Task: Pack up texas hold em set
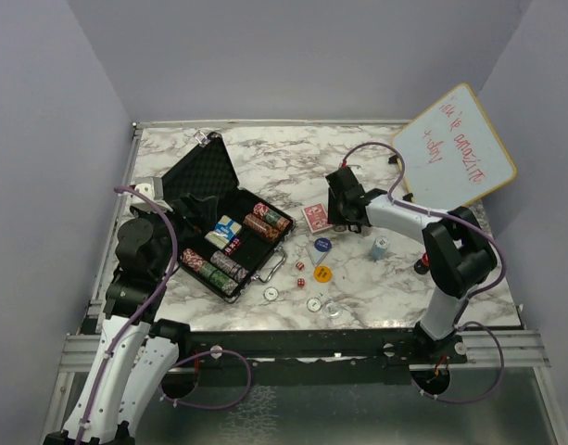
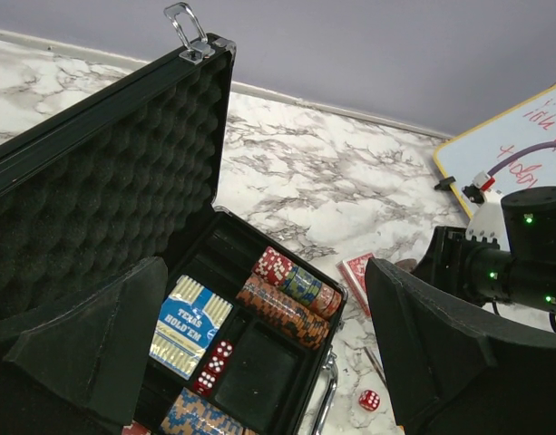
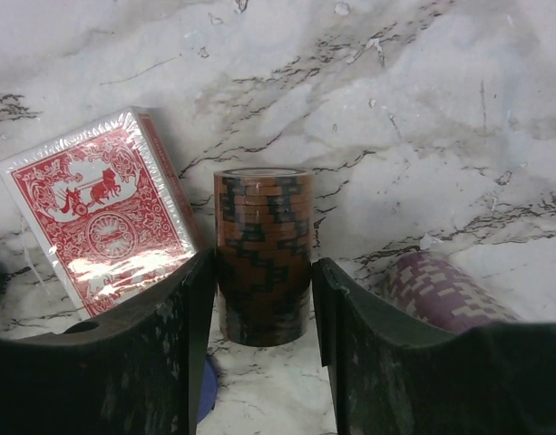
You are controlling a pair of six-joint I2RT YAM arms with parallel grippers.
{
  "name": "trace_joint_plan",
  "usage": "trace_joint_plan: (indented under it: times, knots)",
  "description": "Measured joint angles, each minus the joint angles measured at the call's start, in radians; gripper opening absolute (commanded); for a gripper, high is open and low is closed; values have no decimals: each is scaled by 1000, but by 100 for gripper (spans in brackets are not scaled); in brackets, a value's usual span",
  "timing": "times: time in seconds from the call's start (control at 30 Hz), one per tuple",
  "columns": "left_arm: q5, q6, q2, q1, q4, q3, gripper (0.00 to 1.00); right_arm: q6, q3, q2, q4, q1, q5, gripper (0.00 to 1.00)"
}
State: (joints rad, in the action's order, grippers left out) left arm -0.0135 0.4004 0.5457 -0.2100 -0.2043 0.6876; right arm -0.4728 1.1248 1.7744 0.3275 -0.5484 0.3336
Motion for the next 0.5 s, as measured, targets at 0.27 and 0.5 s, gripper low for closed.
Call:
trace_joint_plan:
  times: [0.27,0.5]
  knots:
    - [-1,0,10,0,0,0,99,21,3,36,-4,14,-49,23]
    - [-1,0,3,1,-4,0,99,57,19,27,20,14,-68,15]
